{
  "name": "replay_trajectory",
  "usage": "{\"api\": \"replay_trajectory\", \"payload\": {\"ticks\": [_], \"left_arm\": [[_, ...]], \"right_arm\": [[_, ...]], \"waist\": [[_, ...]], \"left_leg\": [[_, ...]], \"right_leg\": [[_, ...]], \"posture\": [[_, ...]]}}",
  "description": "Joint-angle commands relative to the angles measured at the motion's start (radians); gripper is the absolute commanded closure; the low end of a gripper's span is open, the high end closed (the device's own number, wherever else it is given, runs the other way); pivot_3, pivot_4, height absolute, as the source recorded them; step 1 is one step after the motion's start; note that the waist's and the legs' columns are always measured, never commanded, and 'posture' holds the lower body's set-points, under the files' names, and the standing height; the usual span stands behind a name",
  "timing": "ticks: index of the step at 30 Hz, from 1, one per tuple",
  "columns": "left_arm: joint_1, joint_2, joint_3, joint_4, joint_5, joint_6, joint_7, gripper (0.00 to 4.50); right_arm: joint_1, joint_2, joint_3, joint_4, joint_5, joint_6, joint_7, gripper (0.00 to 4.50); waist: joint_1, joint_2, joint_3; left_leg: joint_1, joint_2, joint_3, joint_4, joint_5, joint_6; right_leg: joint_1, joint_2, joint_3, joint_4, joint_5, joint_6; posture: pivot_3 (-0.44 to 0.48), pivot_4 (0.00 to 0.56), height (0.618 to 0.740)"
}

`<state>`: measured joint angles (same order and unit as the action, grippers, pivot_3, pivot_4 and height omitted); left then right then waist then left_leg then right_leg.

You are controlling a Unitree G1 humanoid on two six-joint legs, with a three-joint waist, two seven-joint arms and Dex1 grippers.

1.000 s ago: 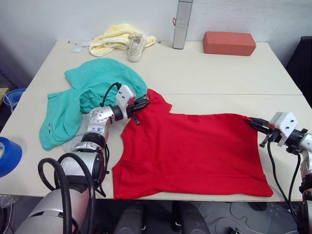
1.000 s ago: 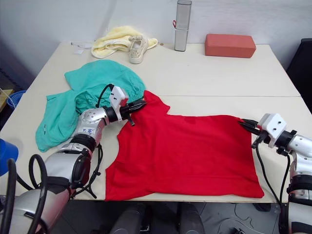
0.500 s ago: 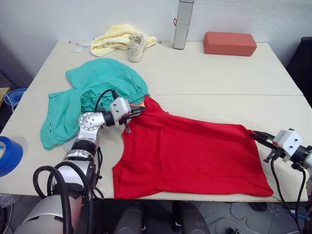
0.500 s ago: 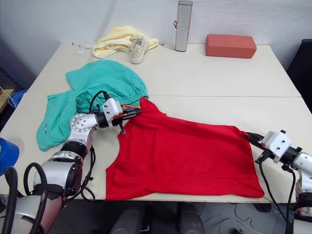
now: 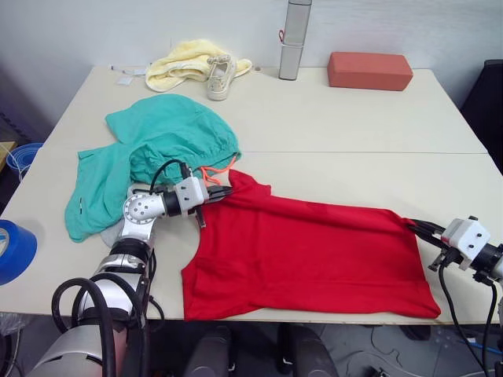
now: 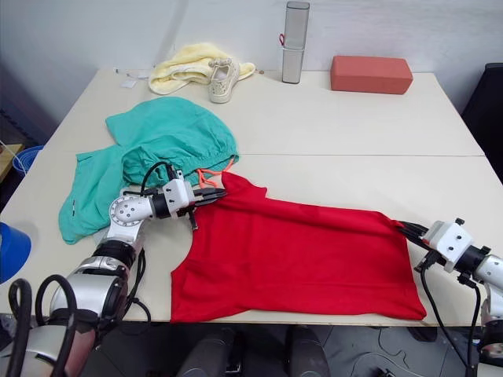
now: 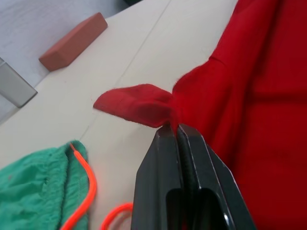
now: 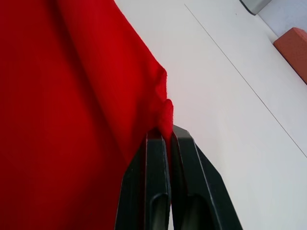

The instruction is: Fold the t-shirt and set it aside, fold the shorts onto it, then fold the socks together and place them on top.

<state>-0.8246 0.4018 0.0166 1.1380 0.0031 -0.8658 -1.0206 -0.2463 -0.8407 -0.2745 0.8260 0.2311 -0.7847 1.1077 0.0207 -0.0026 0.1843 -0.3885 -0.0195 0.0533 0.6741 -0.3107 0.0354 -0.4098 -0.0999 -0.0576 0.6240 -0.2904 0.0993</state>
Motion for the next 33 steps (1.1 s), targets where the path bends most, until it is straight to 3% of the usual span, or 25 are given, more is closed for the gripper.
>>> {"api": "replay_trajectory", "payload": {"ticks": [1, 2, 6, 9, 12, 16, 20, 26, 33], "left_arm": [[0.031, 0.016, 0.003, -0.053, -0.043, 0.0, -0.047, 4.28], [0.037, 0.017, 0.004, -0.059, -0.046, 0.005, -0.052, 4.04], [0.067, 0.025, 0.008, -0.098, -0.08, 0.037, -0.101, 3.05], [0.101, 0.042, 0.014, -0.164, -0.133, 0.109, -0.175, 2.04], [0.158, 0.073, 0.021, -0.297, -0.203, 0.246, -0.244, 1.14], [0.2, 0.148, 0.045, -0.518, -0.315, 0.676, -0.248, 0.0], [0.179, 0.21, 0.02, -0.657, -0.366, 1.096, -0.216, 0.0], [-0.038, 0.176, -0.007, -0.598, -0.385, 1.671, -0.059, 0.0], [-0.162, 0.106, -0.044, -0.469, -0.324, 1.772, 0.012, 0.0]], "right_arm": [[0.024, 0.003, -0.01, -0.026, 0.048, 0.037, 0.026, 4.48], [0.03, 0.005, -0.012, -0.036, 0.061, 0.05, 0.037, 4.5], [0.078, -0.01, -0.025, -0.12, 0.117, 0.126, 0.096, 3.61], [0.133, -0.031, -0.043, -0.207, 0.158, 0.185, 0.132, 2.54], [0.202, -0.067, -0.066, -0.326, 0.22, 0.302, 0.173, 1.52], [0.276, -0.152, -0.128, -0.459, 0.306, 0.506, 0.224, 0.19], [0.273, -0.21, -0.159, -0.508, 0.338, 0.651, 0.247, 0.04], [0.154, -0.22, -0.094, -0.504, 0.318, 0.827, 0.247, 0.04], [0.078, -0.179, -0.034, -0.502, 0.285, 0.882, 0.243, 0.04]], "waist": [[0.001, 0.0, 0.0], [0.002, 0.0, 0.0], [0.001, 0.0, 0.0], [0.0, 0.001, 0.0], [0.0, 0.001, -0.001], [-0.001, 0.001, -0.001], [-0.001, 0.001, -0.001], [0.006, 0.0, 0.0], [0.002, 0.0, 0.0]], "left_leg": [[0.0, 0.0, 0.0, 0.0, 0.0, 0.0], [0.0, 0.0, 0.0, 0.0, 0.0, 0.0], [0.0, 0.0, 0.0, 0.001, 0.0, 0.001], [0.0, 0.0, 0.0, 0.001, -0.001, 0.001], [0.0, 0.001, 0.0, 0.001, -0.001, 0.001], [0.0, 0.002, -0.002, 0.004, -0.002, 0.001], [0.001, 0.002, -0.004, 0.005, -0.003, 0.001], [-0.002, 0.001, -0.006, 0.008, -0.003, 0.002], [-0.002, 0.001, -0.004, 0.007, -0.003, 0.002]], "right_leg": [[0.0, 0.0, 0.0, 0.0, 0.0, 0.0], [0.0, 0.0, 0.0, 0.0, 0.0, 0.0], [0.0, -0.001, 0.0, 0.0, 0.0, 0.0], [0.0, -0.001, 0.001, 0.001, 0.0, 0.0], [0.0, -0.001, 0.002, 0.001, 0.0, 0.0], [0.001, -0.001, 0.008, 0.002, 0.0, 0.0], [0.002, -0.002, 0.009, 0.001, 0.0, -0.001], [0.003, -0.002, 0.007, 0.002, 0.0, 0.0], [0.002, 0.001, 0.007, 0.002, 0.0, 0.0]], "posture": [[0.0, 0.15, 0.74], [0.0, 0.15, 0.74], [0.0, 0.15, 0.74], [0.0, 0.15, 0.74], [0.0, 0.15, 0.74], [0.0, 0.15, 0.74], [0.0, 0.15, 0.74], [0.0, 0.15, 0.74], [0.0, 0.15, 0.74]]}}
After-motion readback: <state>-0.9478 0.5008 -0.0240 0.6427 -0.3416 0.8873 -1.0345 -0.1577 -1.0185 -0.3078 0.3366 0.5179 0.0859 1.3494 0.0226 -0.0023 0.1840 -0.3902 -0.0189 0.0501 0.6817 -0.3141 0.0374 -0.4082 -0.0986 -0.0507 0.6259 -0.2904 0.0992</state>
